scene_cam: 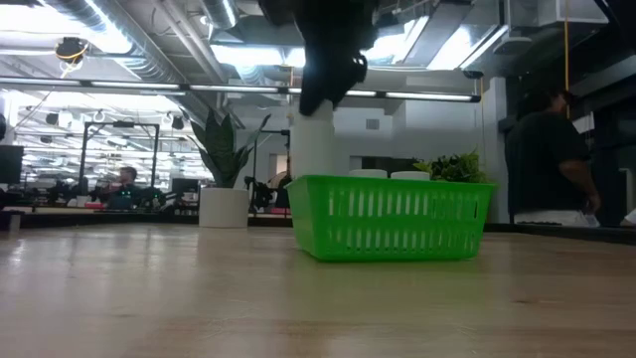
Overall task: Pick and place pill bottles into a basket
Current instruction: Put the white medicine bottle into the green basket
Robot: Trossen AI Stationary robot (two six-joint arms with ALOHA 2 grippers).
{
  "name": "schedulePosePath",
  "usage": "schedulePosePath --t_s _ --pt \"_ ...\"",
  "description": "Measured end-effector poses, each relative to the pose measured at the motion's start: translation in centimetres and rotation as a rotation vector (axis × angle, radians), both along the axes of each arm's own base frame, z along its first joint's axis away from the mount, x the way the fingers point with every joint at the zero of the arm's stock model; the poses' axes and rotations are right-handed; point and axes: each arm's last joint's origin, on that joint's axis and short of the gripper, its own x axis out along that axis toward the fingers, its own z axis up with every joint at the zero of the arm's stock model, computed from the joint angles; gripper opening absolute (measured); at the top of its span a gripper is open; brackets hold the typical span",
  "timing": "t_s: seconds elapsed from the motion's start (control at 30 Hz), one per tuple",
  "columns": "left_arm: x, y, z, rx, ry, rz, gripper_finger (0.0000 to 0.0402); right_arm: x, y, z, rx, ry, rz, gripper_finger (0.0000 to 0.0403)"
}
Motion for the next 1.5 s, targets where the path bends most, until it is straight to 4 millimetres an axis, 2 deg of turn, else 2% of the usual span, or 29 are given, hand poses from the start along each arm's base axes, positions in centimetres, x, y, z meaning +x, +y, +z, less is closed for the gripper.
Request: schedulePosePath --t_s 0.17,0.8,1.17,1.5 --pt "0.0 0.0 -0.1 -0.002 0.009 0.0 0.018 -0.2 0.6 -1.1 0.006 0.007 -0.008 0.0155" --pt "0.0 0.0 -0.1 -0.012 0.013 -0.001 0.018 -0.1 0.4 -4.9 0.017 -0.027 0.006 0.0156" --pt "0.0 0.0 -0.1 -0.027 0.009 -0.004 0.018 0.8 -1.4 -4.9 0.082 -0.065 -0.008 0.0157" --pt "0.0 0.0 -0.1 -0.037 0.007 -0.005 0.018 1.0 -2.0 -4.8 0.102 -0.072 -0.009 0.0164"
